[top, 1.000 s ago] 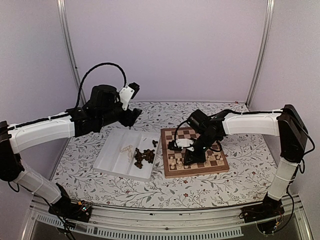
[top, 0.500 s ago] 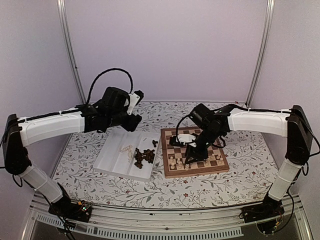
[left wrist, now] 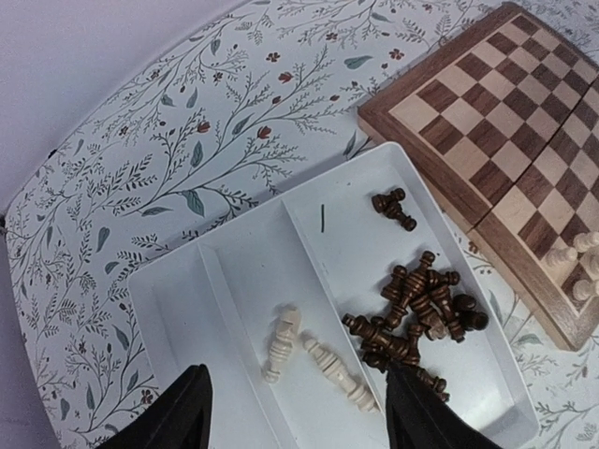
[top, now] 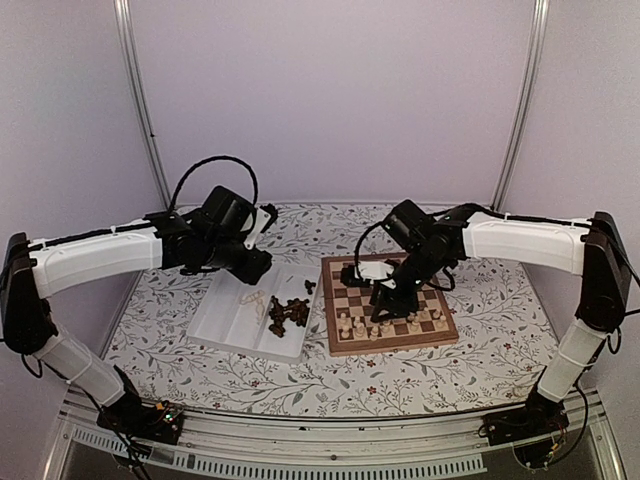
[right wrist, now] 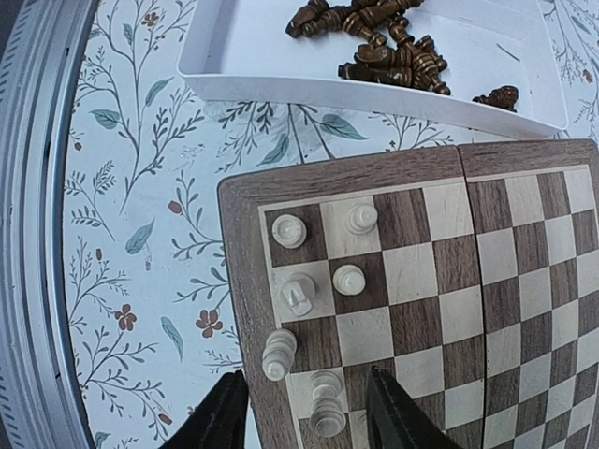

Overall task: Set up the chess pieces on the board
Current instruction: Adjust the chess piece on the chessboard.

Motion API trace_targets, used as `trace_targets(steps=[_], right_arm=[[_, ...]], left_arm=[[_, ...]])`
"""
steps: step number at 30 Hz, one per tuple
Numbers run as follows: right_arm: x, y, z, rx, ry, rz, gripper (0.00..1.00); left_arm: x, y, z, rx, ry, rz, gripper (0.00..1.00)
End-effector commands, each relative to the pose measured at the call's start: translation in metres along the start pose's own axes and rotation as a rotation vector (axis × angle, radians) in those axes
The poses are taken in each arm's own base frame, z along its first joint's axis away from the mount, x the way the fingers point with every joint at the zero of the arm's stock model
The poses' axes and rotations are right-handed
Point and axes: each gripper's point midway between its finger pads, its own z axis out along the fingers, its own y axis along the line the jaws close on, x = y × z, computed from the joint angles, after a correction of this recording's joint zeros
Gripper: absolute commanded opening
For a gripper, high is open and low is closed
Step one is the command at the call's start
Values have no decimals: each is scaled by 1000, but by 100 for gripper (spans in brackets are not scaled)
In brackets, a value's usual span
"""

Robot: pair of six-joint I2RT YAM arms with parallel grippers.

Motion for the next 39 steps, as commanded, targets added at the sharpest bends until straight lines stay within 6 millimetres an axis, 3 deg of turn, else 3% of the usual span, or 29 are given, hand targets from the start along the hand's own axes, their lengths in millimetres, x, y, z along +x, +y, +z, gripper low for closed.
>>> trace_targets(steps=[1, 2, 3, 4, 18, 39], right_arm=[[13, 12, 13, -2, 75, -108, 53], [15, 13, 16, 7, 92, -123, 70], [18, 13, 20, 12, 107, -133, 95], [19, 13, 21, 22, 119, -143, 98], [23, -13, 34, 144, 174, -171, 99], [26, -29, 43, 203, 207, -163, 99]], left_arm=[[27, 3, 3, -14, 65, -10, 65], [28, 1, 4, -8, 65, -16, 65], [28, 0, 4, -1, 63, -20, 65], [28, -1, 5, 6, 59, -22, 65], [35, -3, 13, 14, 72, -20, 65], [44, -6, 18, 26, 91, -28, 65]])
